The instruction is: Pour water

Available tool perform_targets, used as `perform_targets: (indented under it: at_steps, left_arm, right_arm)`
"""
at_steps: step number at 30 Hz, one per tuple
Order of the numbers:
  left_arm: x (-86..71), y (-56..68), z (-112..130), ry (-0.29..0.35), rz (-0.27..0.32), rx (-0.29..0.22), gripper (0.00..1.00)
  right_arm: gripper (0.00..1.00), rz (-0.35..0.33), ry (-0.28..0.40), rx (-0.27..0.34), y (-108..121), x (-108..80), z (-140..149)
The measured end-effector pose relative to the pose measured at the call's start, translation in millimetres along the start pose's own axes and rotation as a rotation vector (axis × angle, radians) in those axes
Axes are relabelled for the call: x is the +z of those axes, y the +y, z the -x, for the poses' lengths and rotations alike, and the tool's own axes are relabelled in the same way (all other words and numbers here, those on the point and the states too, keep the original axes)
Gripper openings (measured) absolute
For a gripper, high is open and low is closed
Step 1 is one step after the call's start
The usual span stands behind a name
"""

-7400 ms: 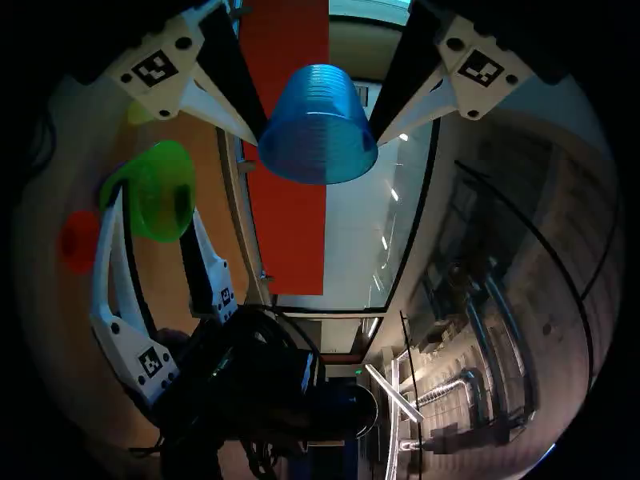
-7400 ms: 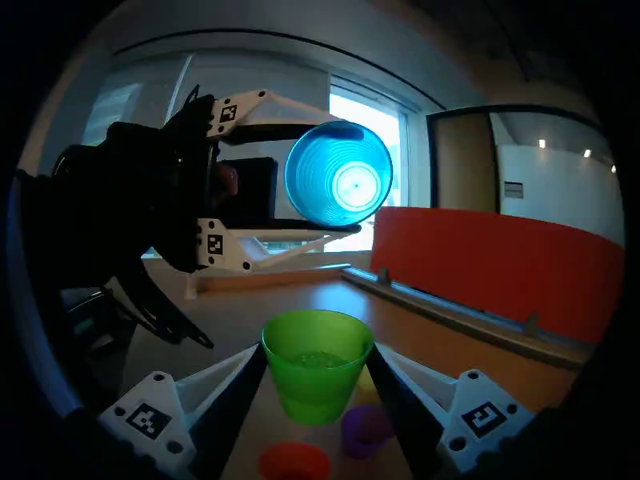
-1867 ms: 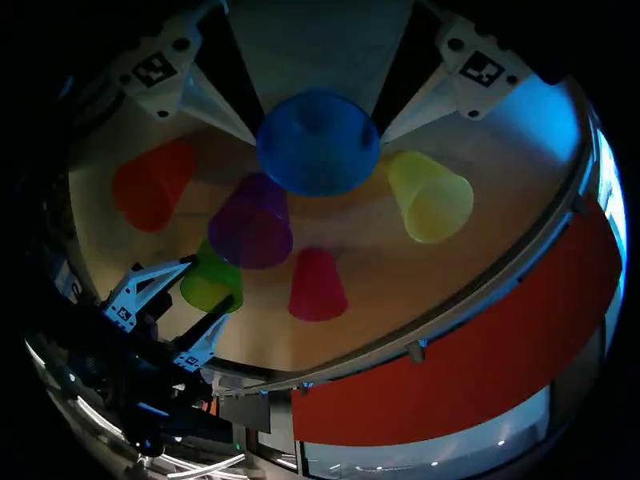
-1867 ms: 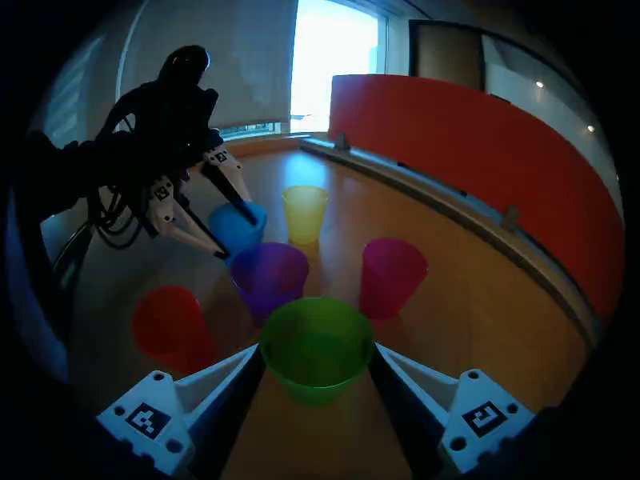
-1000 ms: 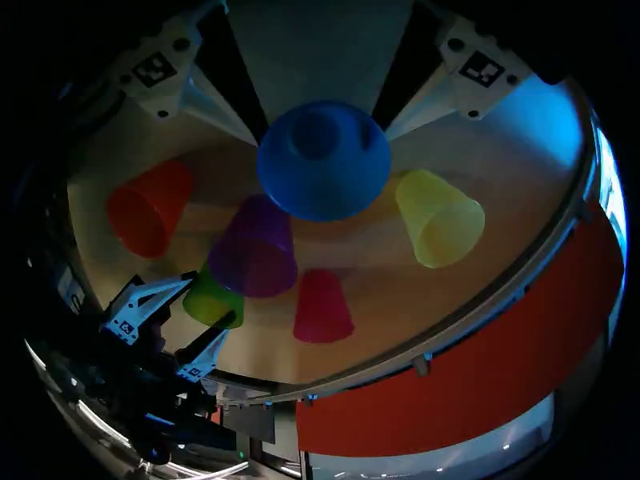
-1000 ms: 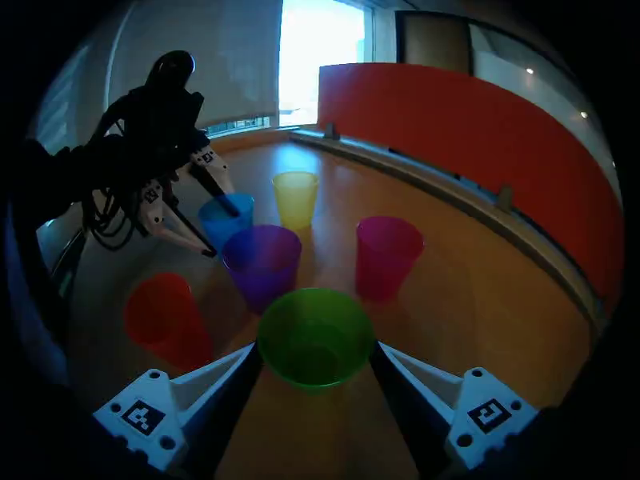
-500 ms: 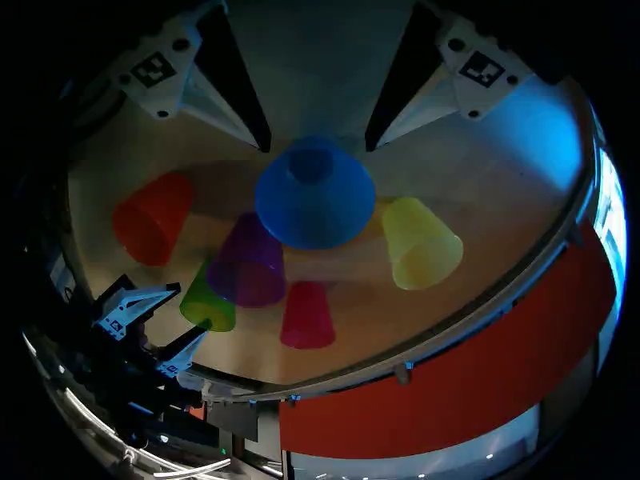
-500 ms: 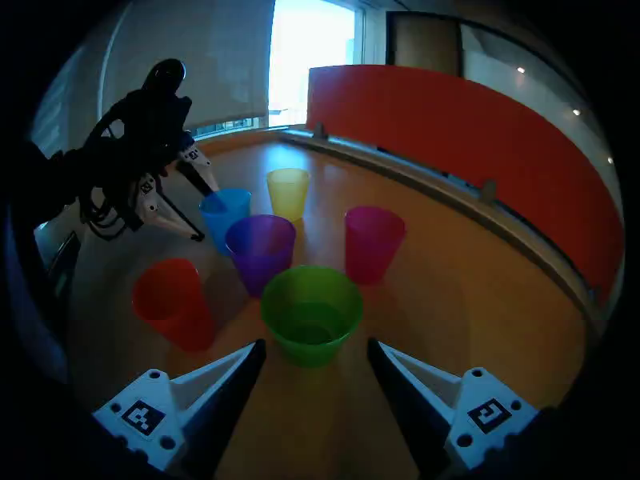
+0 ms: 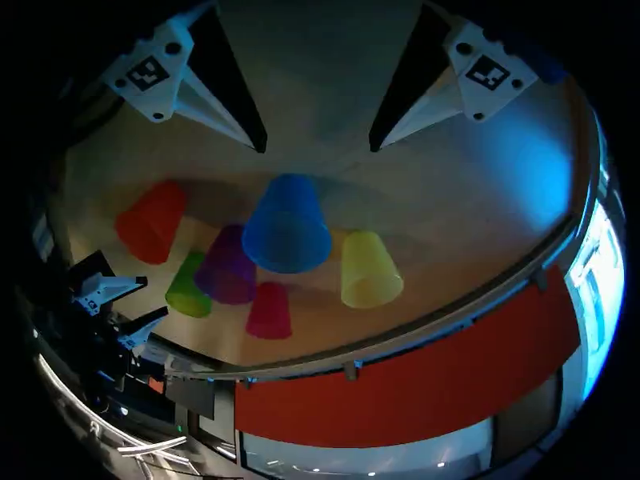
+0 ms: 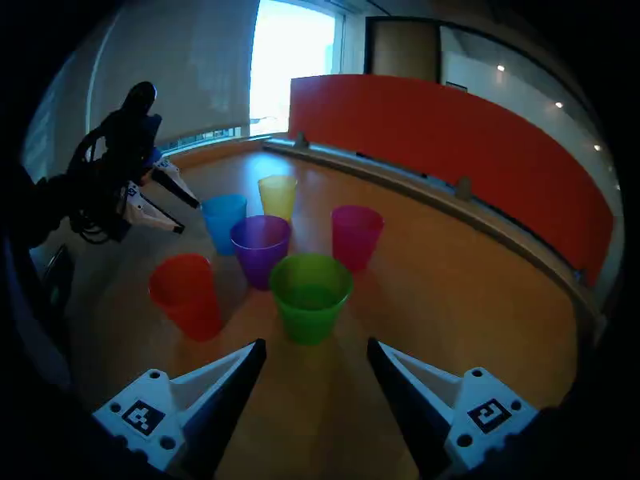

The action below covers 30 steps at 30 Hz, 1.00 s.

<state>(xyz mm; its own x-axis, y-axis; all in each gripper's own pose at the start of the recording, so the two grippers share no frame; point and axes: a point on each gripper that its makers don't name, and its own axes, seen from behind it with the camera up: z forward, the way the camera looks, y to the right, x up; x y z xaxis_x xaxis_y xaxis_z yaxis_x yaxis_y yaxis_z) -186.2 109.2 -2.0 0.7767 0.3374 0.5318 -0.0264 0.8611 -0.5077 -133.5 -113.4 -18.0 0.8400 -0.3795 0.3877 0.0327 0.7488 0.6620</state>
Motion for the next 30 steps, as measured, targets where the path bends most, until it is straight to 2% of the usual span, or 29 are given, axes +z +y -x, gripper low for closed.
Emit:
perform_targets:
  at_steps: [8,12,18,24,30]
  left_arm:
    - [-23.6,-14.6,4,0.068,-0.092,-0.12,0.98]
    - [-35.1,-24.6,6,0.108,-0.142,-0.19,0.99]
    - [-53.5,-31.8,1,0.197,-0.192,-0.265,0.99]
    - [-72.1,-39.4,-6,0.276,-0.258,-0.299,0.99]
    - [-93.1,-50.0,-13,0.354,-0.343,-0.296,0.99]
  right_arm:
    - [0.98,0.074,0.034,0.054,9,-18.3,0]
    - [0.99,0.12,0.071,0.072,14,-26.0,-9]
    - [0.99,0.198,0.136,0.082,23,-34.6,-25]
    - [0.99,0.29,0.202,0.09,36,-41.8,-38]
    - [0.99,0.376,0.261,0.098,46,-51.1,-46]
